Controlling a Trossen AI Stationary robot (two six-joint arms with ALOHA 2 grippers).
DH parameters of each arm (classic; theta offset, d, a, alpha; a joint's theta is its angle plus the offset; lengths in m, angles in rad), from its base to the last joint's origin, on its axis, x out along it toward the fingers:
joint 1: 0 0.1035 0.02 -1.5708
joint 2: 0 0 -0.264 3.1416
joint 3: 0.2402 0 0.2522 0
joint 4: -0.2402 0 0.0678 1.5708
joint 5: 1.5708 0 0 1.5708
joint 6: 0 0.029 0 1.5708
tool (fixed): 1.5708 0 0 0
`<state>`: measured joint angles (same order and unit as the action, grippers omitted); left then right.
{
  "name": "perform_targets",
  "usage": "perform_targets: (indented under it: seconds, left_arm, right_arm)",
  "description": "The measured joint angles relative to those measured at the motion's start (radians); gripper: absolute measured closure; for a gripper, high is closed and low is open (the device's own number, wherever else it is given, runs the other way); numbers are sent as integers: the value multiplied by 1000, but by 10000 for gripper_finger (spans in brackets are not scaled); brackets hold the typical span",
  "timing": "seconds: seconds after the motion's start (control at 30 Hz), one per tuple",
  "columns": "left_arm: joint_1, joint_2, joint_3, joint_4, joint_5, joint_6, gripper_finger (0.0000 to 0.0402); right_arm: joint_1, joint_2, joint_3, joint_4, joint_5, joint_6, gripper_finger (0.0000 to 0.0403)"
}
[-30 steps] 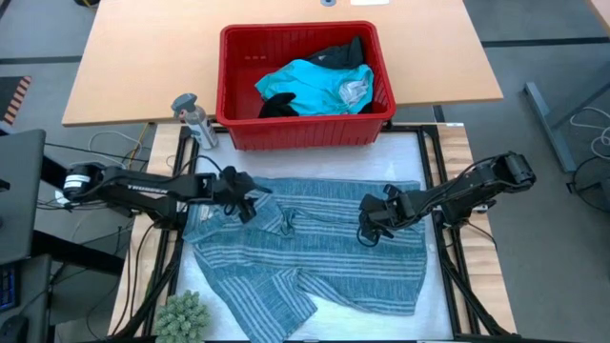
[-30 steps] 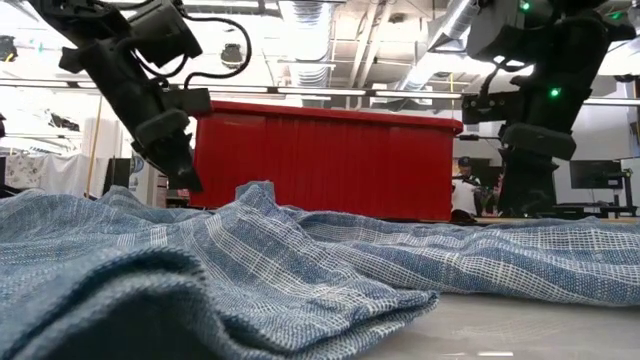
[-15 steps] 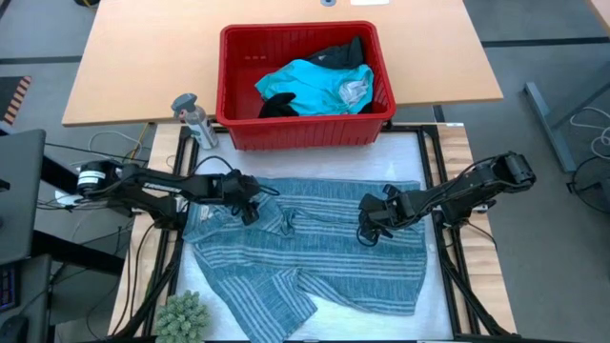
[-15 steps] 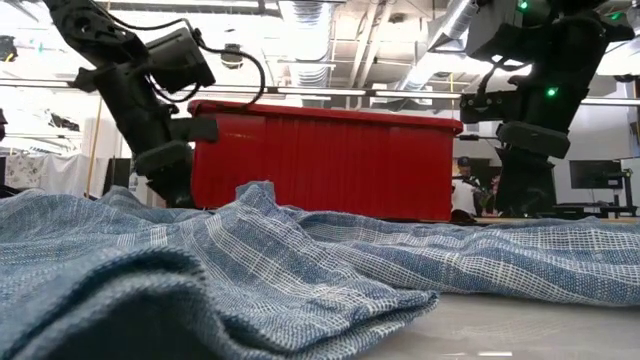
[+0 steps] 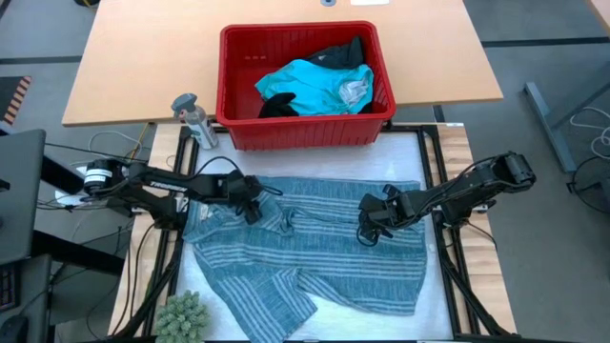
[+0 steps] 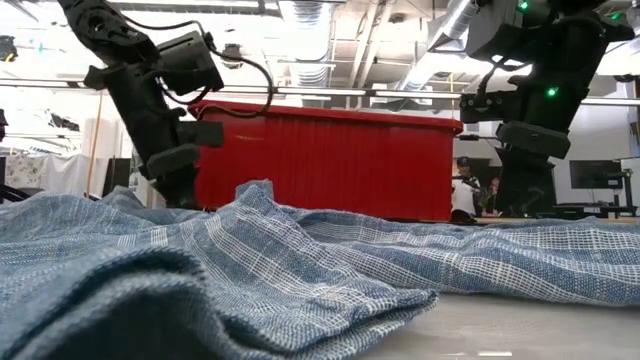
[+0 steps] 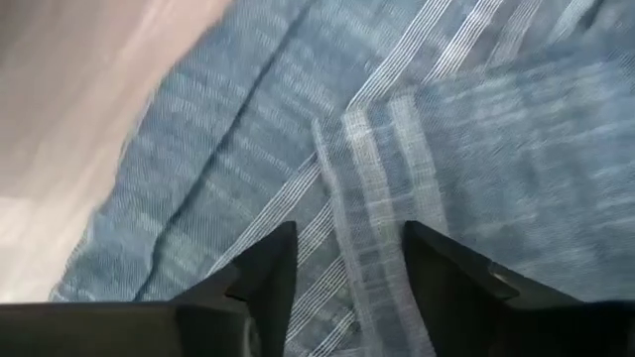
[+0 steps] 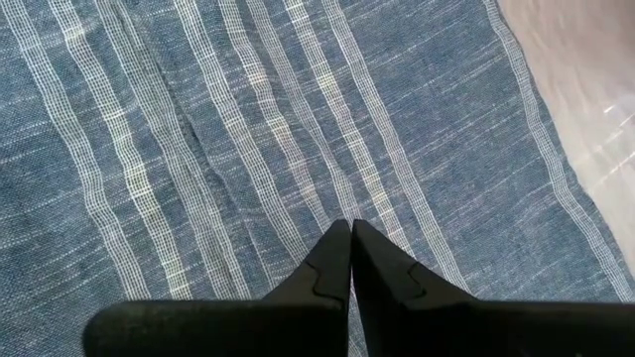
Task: Fold Laundry from Bin
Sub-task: Fold the patterned blue shirt
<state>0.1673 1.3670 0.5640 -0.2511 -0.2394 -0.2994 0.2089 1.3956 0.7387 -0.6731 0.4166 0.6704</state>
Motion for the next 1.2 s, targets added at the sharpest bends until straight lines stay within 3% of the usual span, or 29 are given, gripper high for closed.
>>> perform_targets:
  seconds: [0.27,0.37,0.5,0.7,0.97,1.2]
  left_arm:
    - [-1,2,18,-6,33,23,332]
    - [-1,2,18,-7,-12,21,368]
    - [0,-15,26,-74,-26,2,384]
    - [-16,-39,155,-396,-17,25,320]
    - [2,-40,165,-365,131,48,186]
    - [43,-40,165,-392,107,48,168]
  right_arm:
    - [0,0,0,0,0,2,362]
    - [0,0,0,0,0,2,362]
    - [0,0,0,0,0,2,362]
    - [0,0,0,0,1,1,362]
    - [4,0,0,1,1,2,362]
    - [20,0,0,1,1,2,362]
